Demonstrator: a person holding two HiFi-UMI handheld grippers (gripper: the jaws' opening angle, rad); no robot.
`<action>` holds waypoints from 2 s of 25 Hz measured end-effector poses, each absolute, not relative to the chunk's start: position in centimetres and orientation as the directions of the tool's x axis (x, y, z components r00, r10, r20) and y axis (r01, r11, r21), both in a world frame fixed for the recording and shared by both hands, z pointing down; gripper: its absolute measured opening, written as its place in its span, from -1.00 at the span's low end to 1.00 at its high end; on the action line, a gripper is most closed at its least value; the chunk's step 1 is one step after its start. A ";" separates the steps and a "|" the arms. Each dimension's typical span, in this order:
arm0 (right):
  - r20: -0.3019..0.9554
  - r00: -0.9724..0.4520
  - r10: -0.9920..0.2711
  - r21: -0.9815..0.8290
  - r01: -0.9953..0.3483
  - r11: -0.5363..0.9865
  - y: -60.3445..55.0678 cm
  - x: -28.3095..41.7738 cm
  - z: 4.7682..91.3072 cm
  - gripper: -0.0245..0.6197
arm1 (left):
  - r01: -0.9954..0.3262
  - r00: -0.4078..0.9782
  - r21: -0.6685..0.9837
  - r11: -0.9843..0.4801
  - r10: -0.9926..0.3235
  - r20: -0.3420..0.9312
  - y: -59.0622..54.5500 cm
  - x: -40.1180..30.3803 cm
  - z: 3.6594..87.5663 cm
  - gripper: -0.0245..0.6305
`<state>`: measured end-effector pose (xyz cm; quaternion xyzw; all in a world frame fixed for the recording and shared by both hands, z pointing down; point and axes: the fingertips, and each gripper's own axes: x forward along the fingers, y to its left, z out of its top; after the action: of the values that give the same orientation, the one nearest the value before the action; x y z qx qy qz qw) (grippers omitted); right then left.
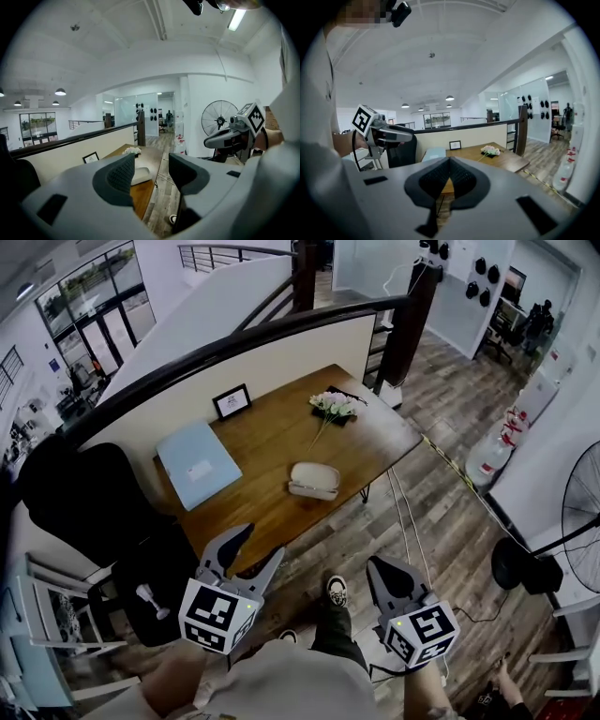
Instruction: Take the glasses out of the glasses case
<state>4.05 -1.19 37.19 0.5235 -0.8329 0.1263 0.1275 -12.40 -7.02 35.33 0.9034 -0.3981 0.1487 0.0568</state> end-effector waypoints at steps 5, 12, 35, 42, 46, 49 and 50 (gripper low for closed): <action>0.357 -0.480 -0.801 -0.063 -0.868 0.492 -7.3 6.8 38.1 -0.91 | -0.768 0.600 -0.021 -0.640 -0.730 0.327 -12.3 -9.3 36.2 -0.23; 0.383 -0.563 -0.732 -0.069 -0.808 0.586 -17.4 11.2 39.4 -0.91 | -0.815 0.529 -0.039 -0.579 -0.769 0.358 -20.5 -3.9 36.4 -0.23; 0.421 -0.729 -0.539 -0.134 -0.638 0.758 -32.0 9.6 42.0 -0.91 | -0.897 0.358 -0.063 -0.437 -0.804 0.475 -29.4 -5.0 39.8 -0.25; 0.467 -0.663 -0.585 -0.195 -0.723 0.663 -32.6 8.8 45.9 -0.91 | -0.841 0.412 -0.097 -0.532 -0.748 0.521 -31.2 -6.3 41.9 -0.26; 0.534 -0.620 -0.575 -0.221 -0.759 0.613 -32.8 8.4 50.1 -0.91 | -0.812 0.452 -0.075 -0.579 -0.705 0.546 -32.7 -5.6 44.2 -0.26; 0.577 -0.597 -0.558 -0.252 -0.779 0.574 -33.1 7.6 53.6 -0.91 | -0.802 0.462 -0.088 -0.591 -0.707 0.535 -34.4 -5.5 46.1 -0.41; 0.592 -0.590 -0.549 -0.269 -0.786 0.556 -33.0 7.3 54.8 -0.91 | -0.795 0.466 -0.088 -0.600 -0.697 0.545 -34.7 -5.3 47.0 -0.42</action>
<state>7.28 -33.04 54.79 0.3915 -0.8524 0.2620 0.2270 -5.34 -34.74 47.04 0.8514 -0.4382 0.2741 0.0896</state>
